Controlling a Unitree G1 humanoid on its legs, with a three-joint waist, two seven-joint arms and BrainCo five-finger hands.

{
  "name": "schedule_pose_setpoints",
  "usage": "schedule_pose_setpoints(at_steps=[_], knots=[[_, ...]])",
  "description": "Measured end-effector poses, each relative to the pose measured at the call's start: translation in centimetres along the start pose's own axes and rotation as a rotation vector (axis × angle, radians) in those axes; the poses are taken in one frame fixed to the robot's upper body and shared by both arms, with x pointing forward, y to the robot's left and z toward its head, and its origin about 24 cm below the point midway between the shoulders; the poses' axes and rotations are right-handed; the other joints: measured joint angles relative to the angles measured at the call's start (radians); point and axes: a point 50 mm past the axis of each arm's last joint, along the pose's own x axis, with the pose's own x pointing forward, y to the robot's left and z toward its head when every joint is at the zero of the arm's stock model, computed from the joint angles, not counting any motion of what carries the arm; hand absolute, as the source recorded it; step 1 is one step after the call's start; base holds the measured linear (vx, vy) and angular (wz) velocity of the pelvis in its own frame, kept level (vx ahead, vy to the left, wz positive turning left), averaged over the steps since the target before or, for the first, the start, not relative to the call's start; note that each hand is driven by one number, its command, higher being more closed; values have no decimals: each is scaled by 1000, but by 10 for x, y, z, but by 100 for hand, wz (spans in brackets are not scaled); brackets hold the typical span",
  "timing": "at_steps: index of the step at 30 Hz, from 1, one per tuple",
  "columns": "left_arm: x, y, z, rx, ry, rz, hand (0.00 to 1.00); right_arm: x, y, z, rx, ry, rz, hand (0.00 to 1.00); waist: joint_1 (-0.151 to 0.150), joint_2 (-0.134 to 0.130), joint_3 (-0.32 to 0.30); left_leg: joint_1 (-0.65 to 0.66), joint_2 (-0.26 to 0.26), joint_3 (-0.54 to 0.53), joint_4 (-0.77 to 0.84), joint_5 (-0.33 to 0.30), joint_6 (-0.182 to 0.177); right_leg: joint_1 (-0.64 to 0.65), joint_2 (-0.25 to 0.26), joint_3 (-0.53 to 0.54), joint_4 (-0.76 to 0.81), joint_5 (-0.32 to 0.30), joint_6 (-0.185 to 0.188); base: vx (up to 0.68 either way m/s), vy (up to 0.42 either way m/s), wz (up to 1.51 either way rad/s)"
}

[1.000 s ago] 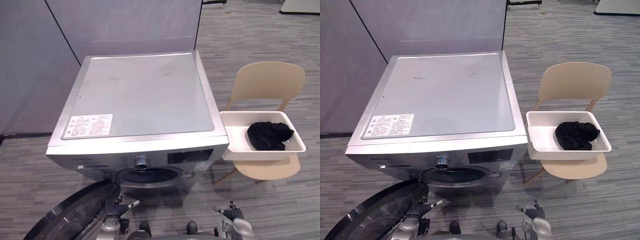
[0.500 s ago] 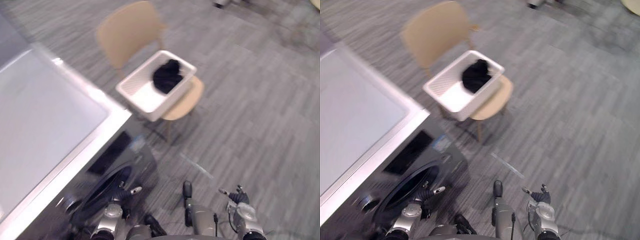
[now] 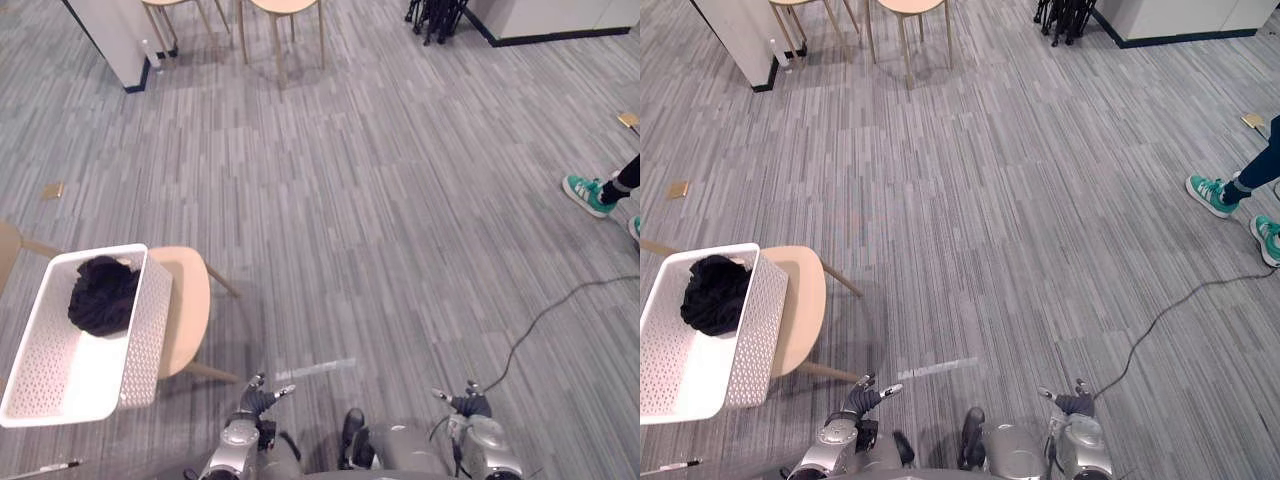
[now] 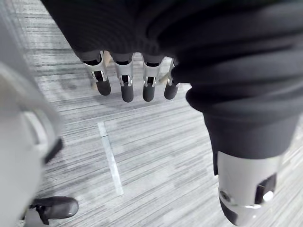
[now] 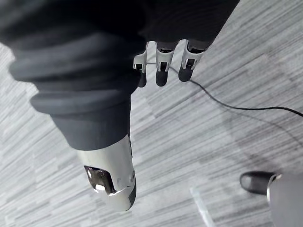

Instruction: Pick up the laundry basket with both hands and put the clothes into the washing machine.

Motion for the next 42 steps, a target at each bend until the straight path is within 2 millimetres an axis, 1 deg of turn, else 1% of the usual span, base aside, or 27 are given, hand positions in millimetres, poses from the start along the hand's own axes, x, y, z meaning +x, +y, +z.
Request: schedule_pose_setpoints(at_steps=[1, 2, 3, 4, 5, 7, 8, 9, 11, 12, 15, 16, 18, 19, 21, 22, 24, 26, 27, 29, 30, 35, 37, 39, 40, 41, 42], knots=[[0, 0, 1, -18, -6, 2, 0, 0, 1, 1, -4, -4, 4, 0, 11, 5, 2, -28, -44, -2, -159, 23, -27, 39, -3, 0, -44, 5, 19, 453, 90, 6], [-1, -2, 4, -29, -17, 3, 0, 2, -1, 2, -11, -4, -2, 0, 30, 6, 4, -25, -102, -9, -349, 125, -3, 82, -4, 6, -98, 20, 31, 469, 101, -9], [-1, -2, 3, -32, -19, 4, 0, 2, 0, 3, -15, -3, 0, 0, 49, 4, 1, -14, -121, -19, -377, 169, 21, 98, -10, 18, -109, 21, 38, 545, 142, -30], [-2, 0, 0, -36, -11, 12, 0, 3, 4, 8, -26, -18, 15, 0, 65, -2, -4, -6, -155, -37, -388, 188, 78, 118, -24, 39, -111, 18, 47, 532, 152, -24], [-2, 1, 1, -41, -12, 17, 0, 5, 9, 16, -48, -42, 31, 0, 61, -7, -4, 8, -171, -41, -377, 161, 130, 101, -53, 36, -43, 0, 79, 562, 161, -8], [-1, 1, 2, -44, -17, 16, 0, 7, 14, 20, -72, -42, 40, 0, 65, -19, 4, 50, -183, -37, -376, 141, 158, 39, -102, 33, 167, -19, 117, 486, 138, 22], [-1, 3, 0, -26, -12, 14, 0, 7, 15, 18, -89, -33, 41, 0, 62, -32, 12, 127, -212, -67, -410, 129, 173, -48, -172, 3, 483, 78, 166, 635, 145, 59], [-2, 2, -2, -13, -5, 8, 0, 7, 12, 16, -97, -29, 35, 0, 54, -31, 13, 181, -225, -100, -439, 121, 175, -93, -210, -14, 622, 123, 148, 645, 110, 85], [-3, -1, -3, 7, -3, -7, 0, 6, 7, 10, -121, -20, 23, 0, 37, -26, 15, 293, -238, -191, -503, 108, 174, -142, -250, -27, 766, 52, 90, 500, -19, 109], [-2, -1, -1, 10, -8, -6, 0, 5, 6, 10, -123, -22, 21, 0, 34, -24, 15, 319, -238, -219, -519, 109, 174, -159, -252, -25, 758, 35, 85, 530, -96, 142], [4, 0, 16, 6, -51, 14, 0, 6, 6, 16, -119, -51, 19, 0, 27, -9, 24, 367, -224, -379, -543, 108, 172, -263, -208, 79, 492, -19, 115, 459, -207, 152], [6, -1, 26, -5, -76, 20, 0, 5, 6, 22, -113, -79, 21, 0, 22, -18, 19, 355, -221, -456, -528, 98, 154, -294, -171, 208, 336, 7, 153, 392, -324, 202], [9, 1, 41, -4, -125, 33, 0, 2, 4, 24, -83, -104, 13, 0, 3, -40, 16, 281, -255, -567, -414, 30, 37, -254, -169, 461, 38, 129, 215, 450, -443, 249], [8, -10, 50, -41, -150, 17, 0, 4, -3, 24, -88, -98, -8, 0, 13, 0, 43, 271, -233, -638, -362, -21, -18, -221, -166, 428, 52, 206, 210, 348, -361, 211], [5, -19, 49, -74, -152, -2, 0, 5, -9, 35, -67, -136, -36, 0, 51, 20, 38, 249, -218, -671, -366, 11, -71, -219, -176, 353, 106, 147, 168, 285, -323, 153], [4, -21, 46, -85, -148, -3, 0, 5, -8, 42, -56, -163, -38, 0, 61, 38, 31, 235, -197, -669, -370, 42, -110, -205, -181, 283, 132, 133, 148, 277, -376, 156], [2, -23, 48, -105, -163, -6, 0, 4, -8, 44, -44, -177, -40, 0, 66, 38, 31, 222, -168, -621, -379, 95, -113, -143, -203, 171, 133, 119, 131, 184, -264, 188], [-1, -24, 53, -136, -193, -4, 0, 2, -12, 47, -22, -203, -62, 0, 65, 19, 22, 203, -126, -398, -428, 161, -51, -49, -247, 29, 82, 105, 129, 130, -128, 224], [-1, -23, 54, -137, -200, 2, 0, 2, -14, 50, -19, -217, -70, 0, 65, 11, 11, 191, -107, -279, -444, 165, -44, -31, -254, -9, 53, 96, 131, 121, -43, 168], [-1, -20, 51, -129, -192, 14, 0, 4, -14, 58, -11, -241, -75, 0, 65, 23, -1, 185, -82, -64, -488, 163, -35, -6, -256, -88, 9, 90, 135, 99, 19, 142], [0, -17, 52, -108, -197, 15, 0, 5, -18, 60, 5, -239, -85, 0, 64, 27, -5, 161, -85, -7, -497, 172, -23, 10, -270, -148, -9, 89, 136, 67, 100, 155], [-2, 3, 31, -59, -145, 58, 0, 6, -19, 50, 1, -193, -94, 0, 70, -3, -18, 159, -156, -42, -497, 179, -14, 125, -317, -296, -50, 98, 170, 94, 138, 99], [-3, 8, 19, -47, -105, 70, 0, 7, -21, 50, -12, -196, -98, 0, 67, -18, -23, 180, -187, -48, -519, 176, -11, 115, -363, -303, 41, 89, 204, 81, 126, 47], [-5, 9, 6, -38, -61, 69, 0, 7, -23, 49, -34, -191, -105, 0, 63, -26, -21, 224, -209, -57, -539, 158, 18, 58, -445, -266, 280, 91, 200, 61, 131, 39], [-7, 11, -3, -33, -34, 75, 0, 6, -23, 43, -60, -176, -101, 0, 62, -50, -20, 259, -233, -79, -554, 138, 48, -25, -506, -168, 491, 146, 119, 73, 132, 38], [-8, 14, -5, -26, -25, 81, 0, 6, -21, 42, -75, -170, -95, 0, 53, -55, -18, 282, -239, -105, -561, 127, 64, -104, -497, -48, 607, 159, 99, 77, 114, 40], [-8, 18, -8, -21, -19, 89, 0, 6, -19, 42, -87, -169, -87, 0, 46, -58, -19, 289, -239, -120, -565, 122, 72, -136, -469, 9, 638, 121, 115, 104, 76, 58]])
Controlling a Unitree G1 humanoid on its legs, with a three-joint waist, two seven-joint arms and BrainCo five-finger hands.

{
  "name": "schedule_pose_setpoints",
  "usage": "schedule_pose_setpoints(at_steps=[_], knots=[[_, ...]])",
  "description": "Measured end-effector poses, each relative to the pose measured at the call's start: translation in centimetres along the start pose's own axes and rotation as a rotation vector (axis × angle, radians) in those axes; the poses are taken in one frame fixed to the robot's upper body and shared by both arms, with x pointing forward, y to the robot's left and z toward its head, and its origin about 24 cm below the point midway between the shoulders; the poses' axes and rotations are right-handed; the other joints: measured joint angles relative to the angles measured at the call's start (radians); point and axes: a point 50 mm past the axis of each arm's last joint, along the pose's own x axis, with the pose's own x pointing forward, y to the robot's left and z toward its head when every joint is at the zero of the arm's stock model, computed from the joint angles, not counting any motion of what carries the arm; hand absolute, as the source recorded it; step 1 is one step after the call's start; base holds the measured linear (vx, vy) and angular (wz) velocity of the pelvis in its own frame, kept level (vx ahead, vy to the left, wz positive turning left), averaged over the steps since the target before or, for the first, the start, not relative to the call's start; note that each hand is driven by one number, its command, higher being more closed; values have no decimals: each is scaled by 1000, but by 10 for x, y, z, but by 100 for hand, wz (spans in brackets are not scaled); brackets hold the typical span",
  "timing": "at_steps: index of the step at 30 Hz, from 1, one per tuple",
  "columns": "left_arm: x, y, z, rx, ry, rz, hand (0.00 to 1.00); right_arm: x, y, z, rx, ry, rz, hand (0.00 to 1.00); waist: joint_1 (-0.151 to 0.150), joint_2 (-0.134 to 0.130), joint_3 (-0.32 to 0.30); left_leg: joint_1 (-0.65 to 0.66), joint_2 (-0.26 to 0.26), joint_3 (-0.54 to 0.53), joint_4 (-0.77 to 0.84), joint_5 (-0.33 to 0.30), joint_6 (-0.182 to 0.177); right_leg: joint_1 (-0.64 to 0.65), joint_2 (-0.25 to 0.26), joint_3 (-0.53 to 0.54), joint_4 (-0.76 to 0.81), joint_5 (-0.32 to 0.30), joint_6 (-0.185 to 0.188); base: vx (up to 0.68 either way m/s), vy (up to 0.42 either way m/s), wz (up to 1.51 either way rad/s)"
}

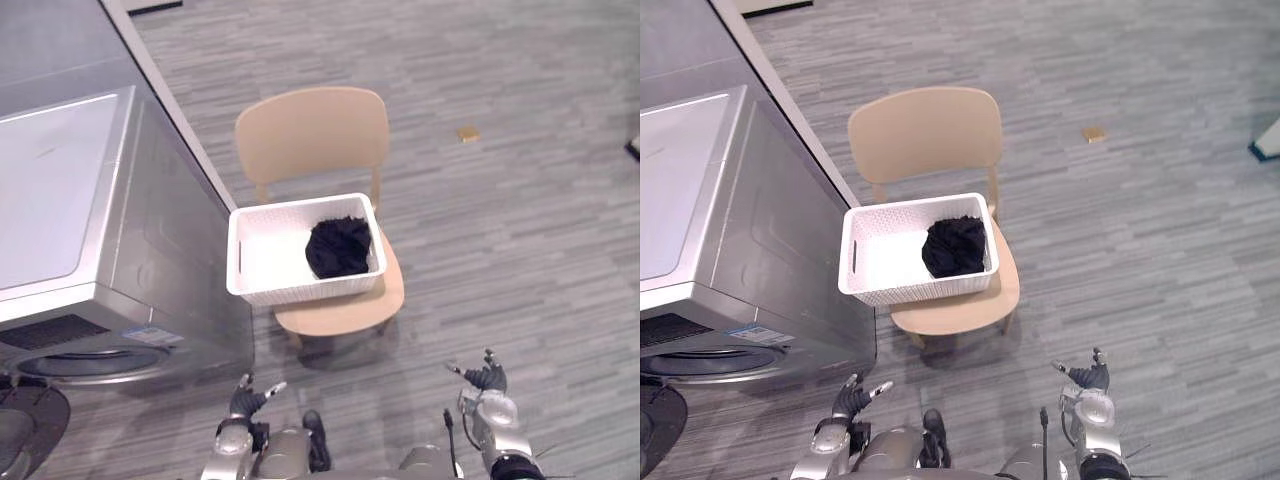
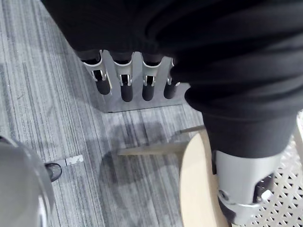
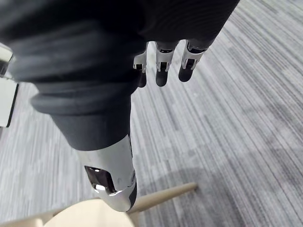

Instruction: Pick up the laundry basket with both hands and put the clothes into the washing machine.

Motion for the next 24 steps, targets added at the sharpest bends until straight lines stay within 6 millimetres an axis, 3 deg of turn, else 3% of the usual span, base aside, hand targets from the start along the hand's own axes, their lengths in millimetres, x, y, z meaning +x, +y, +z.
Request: schedule_pose_setpoints(at_steps=[1, 2, 3, 5, 7, 8, 10, 11, 19, 24], knots=[[1, 4, 0, 8, 1, 9, 0, -1, 3, 3, -24, -18, 15, 0, -13, -3, 1, 14, 0, -32, -18, 1, 3, -53, 81, 106, -18, -76, 25, 127, 23, 75], [2, 7, 2, 13, -8, 16, 0, 0, 3, 5, -33, -28, 17, 0, -21, -7, -1, 20, 0, -51, -22, 6, -4, -74, 136, 164, -86, -103, 38, 139, -4, 82], [3, 7, 4, 13, -13, 17, 0, 0, 3, 6, -35, -35, 17, 0, -24, -3, 2, 24, -2, -66, -21, 10, -10, -80, 163, 188, -143, -106, 40, 134, -52, 88], [6, 13, 10, 14, -29, 34, 0, 0, 2, 13, -38, -68, 17, 0, -41, -18, -6, 25, -18, -138, -18, 20, -31, -74, 257, 315, -413, -85, 63, 156, -88, 104], [9, 10, 17, 14, -45, 27, 0, 0, -4, 18, -49, -92, 1, 0, -60, -19, -9, 7, -37, -189, -6, 20, -52, -67, 258, 345, -484, 1, 54, 158, -114, 110], [9, 5, 19, 0, -52, 19, 0, 3, -10, 26, -83, -124, -10, 0, -50, 12, -15, -2, -21, -211, -15, 33, -74, -62, 266, 323, -495, -1, 52, 180, -139, 74], [9, 5, 18, -4, -50, 20, 0, 4, -10, 40, -107, -184, -9, 0, -41, 35, -18, -6, -1, -218, -27, 34, -75, -61, 284, 306, -511, 0, 48, 162, -155, 18], [8, 6, 16, -6, -44, 24, 0, 3, -10, 57, -144, -262, -8, 0, -36, 45, -22, -6, 12, -230, -47, 44, -93, -56, 294, 287, -526, 4, 42, 116, -143, 14], [8, 9, 18, 3, -58, 25, 0, -4, -18, 118, -443, -568, 32, 0, -33, 46, -25, 7, 38, -283, -130, 110, -182, 31, 315, 203, -682, 66, 18, 39, -46, 25], [7, 15, 14, 34, -59, 32, 0, -4, -9, 143, -624, -669, 73, 0, -28, 46, -25, -24, 30, -310, -157, 149, -184, 47, 317, 173, -774, 124, 17, -65, 15, 19]])
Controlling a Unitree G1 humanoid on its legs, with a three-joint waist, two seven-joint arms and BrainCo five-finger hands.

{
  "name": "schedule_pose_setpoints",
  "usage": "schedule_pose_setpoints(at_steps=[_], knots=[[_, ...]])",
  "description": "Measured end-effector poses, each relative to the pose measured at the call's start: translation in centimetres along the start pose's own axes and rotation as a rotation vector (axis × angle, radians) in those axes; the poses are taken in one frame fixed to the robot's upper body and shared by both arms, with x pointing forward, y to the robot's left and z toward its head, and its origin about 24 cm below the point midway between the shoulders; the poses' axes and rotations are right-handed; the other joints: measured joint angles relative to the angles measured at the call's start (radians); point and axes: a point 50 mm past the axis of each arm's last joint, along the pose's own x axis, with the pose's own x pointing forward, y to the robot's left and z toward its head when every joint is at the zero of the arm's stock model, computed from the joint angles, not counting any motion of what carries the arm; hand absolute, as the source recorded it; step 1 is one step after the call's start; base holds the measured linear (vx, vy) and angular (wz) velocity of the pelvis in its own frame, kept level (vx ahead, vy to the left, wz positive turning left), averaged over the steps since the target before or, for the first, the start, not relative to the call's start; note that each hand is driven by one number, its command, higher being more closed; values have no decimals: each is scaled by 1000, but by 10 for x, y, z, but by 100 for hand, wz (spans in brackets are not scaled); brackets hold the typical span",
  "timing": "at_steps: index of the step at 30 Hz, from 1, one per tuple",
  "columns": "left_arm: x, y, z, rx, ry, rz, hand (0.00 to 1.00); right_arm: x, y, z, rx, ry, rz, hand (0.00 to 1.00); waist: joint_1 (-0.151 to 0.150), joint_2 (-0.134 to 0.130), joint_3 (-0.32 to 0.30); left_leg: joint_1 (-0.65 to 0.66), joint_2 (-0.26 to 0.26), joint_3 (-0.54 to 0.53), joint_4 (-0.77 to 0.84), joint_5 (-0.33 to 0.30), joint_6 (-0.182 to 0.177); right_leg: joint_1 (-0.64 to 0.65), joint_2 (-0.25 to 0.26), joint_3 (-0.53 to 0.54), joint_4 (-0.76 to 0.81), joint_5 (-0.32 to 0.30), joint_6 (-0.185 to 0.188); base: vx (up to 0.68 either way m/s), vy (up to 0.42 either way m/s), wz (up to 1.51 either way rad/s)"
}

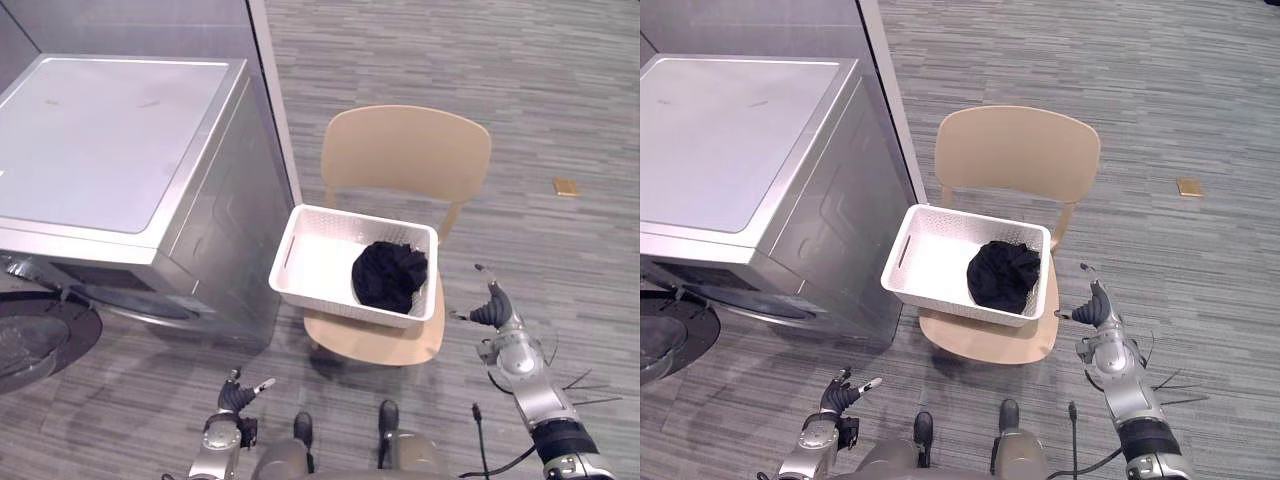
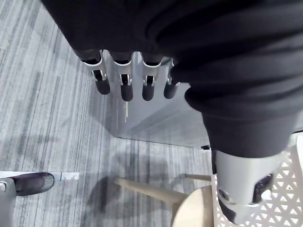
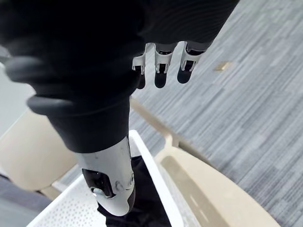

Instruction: Pick up the laundry basket with both hands and put the clothes into the washing machine.

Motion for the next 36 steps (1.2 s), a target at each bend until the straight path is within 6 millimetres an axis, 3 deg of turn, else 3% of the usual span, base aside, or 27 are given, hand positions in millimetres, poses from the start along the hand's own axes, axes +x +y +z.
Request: schedule_pose_setpoints(at_steps=[3, 6, 10, 14, 16, 18, 23, 31, 32, 36], knots=[[-2, 1, -4, 8, 4, 2, 0, 14, -5, 6, -118, -42, 45, 0, 9, 4, 1, -18, -6, -26, -40, 39, 7, -2, -1, -25, -43, 30, -3, -101, -2, 28], [-2, 1, -3, 5, -8, 1, 0, 31, -16, 10, -238, -58, 65, 0, 23, 19, 12, -55, -14, -52, -60, 63, 41, -22, -3, -54, -63, 52, -10, -130, 2, 30], [0, 1, 2, 3, -27, 2, 0, 60, -53, 31, -346, -86, -1, 0, 28, 76, 58, -124, -23, -97, -110, 125, 56, -89, -18, -97, -64, 75, -9, -168, -8, 34], [5, -1, 17, -6, -80, 1, 0, 72, -84, 32, -412, -41, -59, 0, 40, 115, 101, -175, -28, -149, -150, 171, 49, -130, -22, -152, -64, 82, -17, -99, -8, 35], [8, -1, 25, -16, -104, 1, 0, 74, -96, 32, -465, -24, -74, 0, 53, 120, 117, -191, -19, -164, -171, 185, 59, -149, -28, -170, -61, 86, -22, -43, -24, 27], [10, 0, 31, -20, -123, 3, 0, 82, -116, 47, -479, -42, -129, 0, 54, 123, 138, -224, -17, -176, -175, 203, 57, -178, -28, -181, -54, 96, -22, -35, -45, 17], [14, -3, 47, -26, -173, -6, 0, 92, -160, 69, -538, -28, -255, 0, 80, 144, 187, -292, -23, -211, -174, 243, 20, -261, -48, -200, 11, 78, -19, -6, -45, 12], [17, -13, 64, -27, -219, -45, 0, 93, -197, 88, -629, -30, -373, 0, 106, 149, 214, -366, -35, -244, -175, 246, 16, -367, -78, -207, 118, 28, -22, -27, -59, 11], [17, -15, 66, -21, -224, -54, 0, 93, -197, 88, -637, -25, -375, 100, 106, 149, 214, -367, -36, -249, -175, 246, 16, -372, -81, -208, 134, 17, -18, -34, -85, 22], [16, -23, 67, 5, -228, -84, 0, 93, -197, 85, -680, -11, -369, 100, 110, 149, 214, -368, -36, -272, -175, 245, 16, -398, -94, -216, 210, -32, -26, -34, -113, 16]])
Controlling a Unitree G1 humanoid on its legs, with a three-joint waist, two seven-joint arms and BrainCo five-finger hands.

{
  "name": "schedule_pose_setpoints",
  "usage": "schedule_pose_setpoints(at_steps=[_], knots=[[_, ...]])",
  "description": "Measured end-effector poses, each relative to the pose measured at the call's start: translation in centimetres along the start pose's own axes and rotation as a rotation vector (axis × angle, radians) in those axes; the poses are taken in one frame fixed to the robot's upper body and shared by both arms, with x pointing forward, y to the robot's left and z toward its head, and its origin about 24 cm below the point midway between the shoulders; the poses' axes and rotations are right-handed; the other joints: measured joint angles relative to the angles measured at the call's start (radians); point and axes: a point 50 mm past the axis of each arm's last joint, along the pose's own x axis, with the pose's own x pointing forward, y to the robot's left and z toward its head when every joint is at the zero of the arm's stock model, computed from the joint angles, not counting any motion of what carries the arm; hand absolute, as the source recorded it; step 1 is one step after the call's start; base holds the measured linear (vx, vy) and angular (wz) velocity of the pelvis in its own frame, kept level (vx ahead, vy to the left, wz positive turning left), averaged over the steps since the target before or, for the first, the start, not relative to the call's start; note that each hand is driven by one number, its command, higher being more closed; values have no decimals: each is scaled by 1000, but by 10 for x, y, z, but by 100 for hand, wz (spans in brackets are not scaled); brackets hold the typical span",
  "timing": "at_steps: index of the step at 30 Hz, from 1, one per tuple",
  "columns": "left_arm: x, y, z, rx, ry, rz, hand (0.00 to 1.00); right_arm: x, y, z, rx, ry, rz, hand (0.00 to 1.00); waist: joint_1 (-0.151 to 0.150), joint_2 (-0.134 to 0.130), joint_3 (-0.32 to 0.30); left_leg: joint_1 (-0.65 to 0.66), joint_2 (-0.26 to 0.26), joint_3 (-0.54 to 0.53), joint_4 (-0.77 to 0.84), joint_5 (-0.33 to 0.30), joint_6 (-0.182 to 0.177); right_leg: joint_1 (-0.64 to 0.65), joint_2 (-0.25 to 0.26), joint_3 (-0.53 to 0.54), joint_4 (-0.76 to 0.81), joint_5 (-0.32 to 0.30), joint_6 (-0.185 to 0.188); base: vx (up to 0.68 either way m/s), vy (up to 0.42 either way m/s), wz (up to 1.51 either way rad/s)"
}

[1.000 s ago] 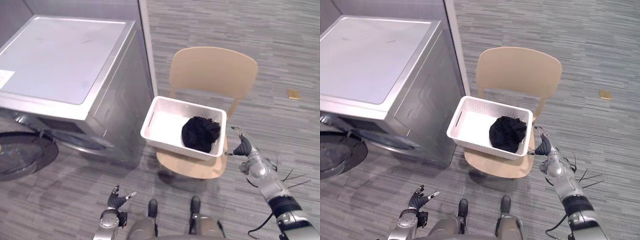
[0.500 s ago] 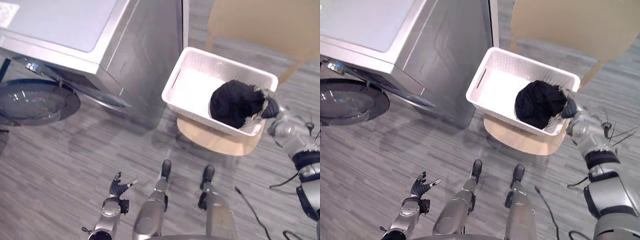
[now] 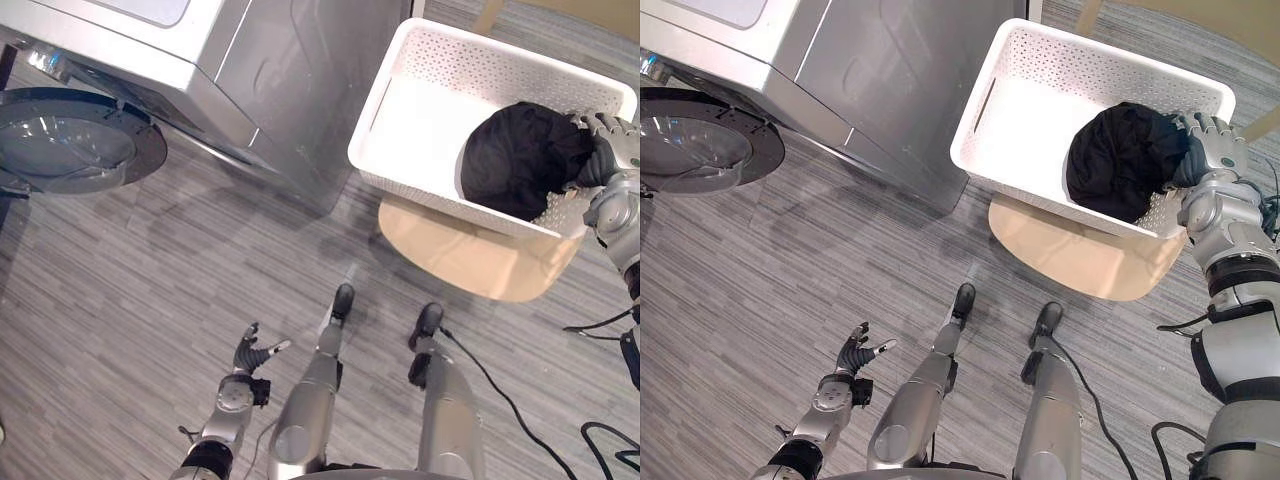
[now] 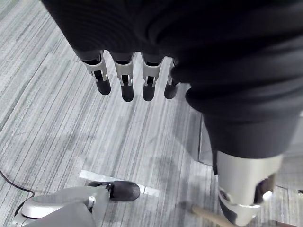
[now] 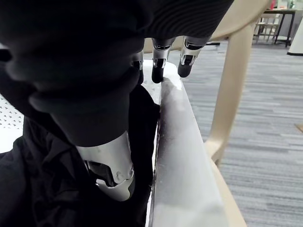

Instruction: Pick up the laundry basket with both hands and put the clothes into the washing machine.

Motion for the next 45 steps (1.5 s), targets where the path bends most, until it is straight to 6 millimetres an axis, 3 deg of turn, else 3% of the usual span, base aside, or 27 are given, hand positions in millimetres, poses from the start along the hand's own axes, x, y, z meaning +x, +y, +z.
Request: schedule_pose_setpoints(at_steps=[5, 12, 15, 19, 21, 23, 27, 28, 31, 34, 40, 43, 45], knots=[[6, -5, 15, 7, -43, -19, 0, 0, -1, -1, -22, 0, -1, 100, 2, 0, 0, 4, 7, -21, 0, -2, 4, -7, -5, -19, 53, -39, -11, -34, -128, 13], [8, -5, 16, 9, -41, -22, 0, -3, 0, 1, 57, 0, -23, 100, -4, -5, -4, 24, 4, -21, 0, 2, 16, -6, -14, -16, 95, -69, -14, 3, -87, 3], [7, -5, 8, 16, -3, -22, 0, -11, 14, 10, 141, -27, -8, 100, -7, -25, -16, 44, 7, -9, 1, 0, 20, 6, -11, -9, 99, -75, -14, 31, -81, -6], [4, -3, -1, 21, 35, -16, 0, -34, 56, 27, 282, -62, 91, 100, -20, -55, -45, 91, 4, 14, 4, -3, 22, 71, 8, -6, 55, -72, -12, 43, -48, -5], [-1, -1, -11, 24, 63, -8, 0, -54, 82, 45, 385, -104, 177, 100, -34, -78, -91, 98, 6, 28, 5, -3, 22, 92, 18, -6, 17, -59, -10, 34, -14, -6], [-1, -3, -12, 23, 72, -11, 0, -67, 93, 57, 481, -129, 198, 100, -37, -86, -97, 120, 7, 37, 5, -3, 21, 126, 26, 1, -21, -43, -1, 41, -14, -13], [-4, -1, -18, 13, 97, -1, 0, -86, 94, 78, 688, -182, 188, 100, -50, -89, -121, 143, 6, 44, 5, -12, 10, 175, 35, 5, -83, -10, 18, 11, 8, -5], [-6, 2, -22, 9, 112, 14, 0, -90, 92, 85, 748, -203, 183, 100, -63, -94, -127, 150, 6, 46, 5, -12, 10, 192, 36, 8, -104, 2, 23, 3, 20, -4], [-11, 7, -32, 9, 142, 32, 0, -101, 93, 94, 856, -222, 175, 100, -66, -117, -158, 166, 1, 64, 2, -14, 7, 228, 41, 21, -167, 37, 35, -7, 33, -8], [-15, 10, -39, 16, 166, 39, 0, -107, 98, 98, 880, -230, 195, 100, -64, -138, -177, 192, -5, 83, 1, -16, 7, 269, 44, 38, -217, 67, 40, -20, 34, -11], [-22, 11, -51, 16, 206, 43, 0, -113, 105, 98, 874, -225, 227, 100, -75, -142, -186, 209, -10, 117, 1, -39, 32, 306, 56, 72, -301, 123, 40, -48, 25, -16], [-29, 12, -62, 16, 245, 46, 0, -132, 122, 90, 1019, -105, 252, 100, -87, -147, -207, 244, -7, 126, 1, -53, 51, 354, 65, 79, -338, 131, 44, 17, -2, -6], [-34, 14, -69, 7, 273, 57, 0, -143, 122, 92, 1151, -66, 236, 100, -87, -152, -225, 267, -1, 149, 0, -66, 55, 372, 75, 111, -354, 133, 45, 59, 0, -31]])
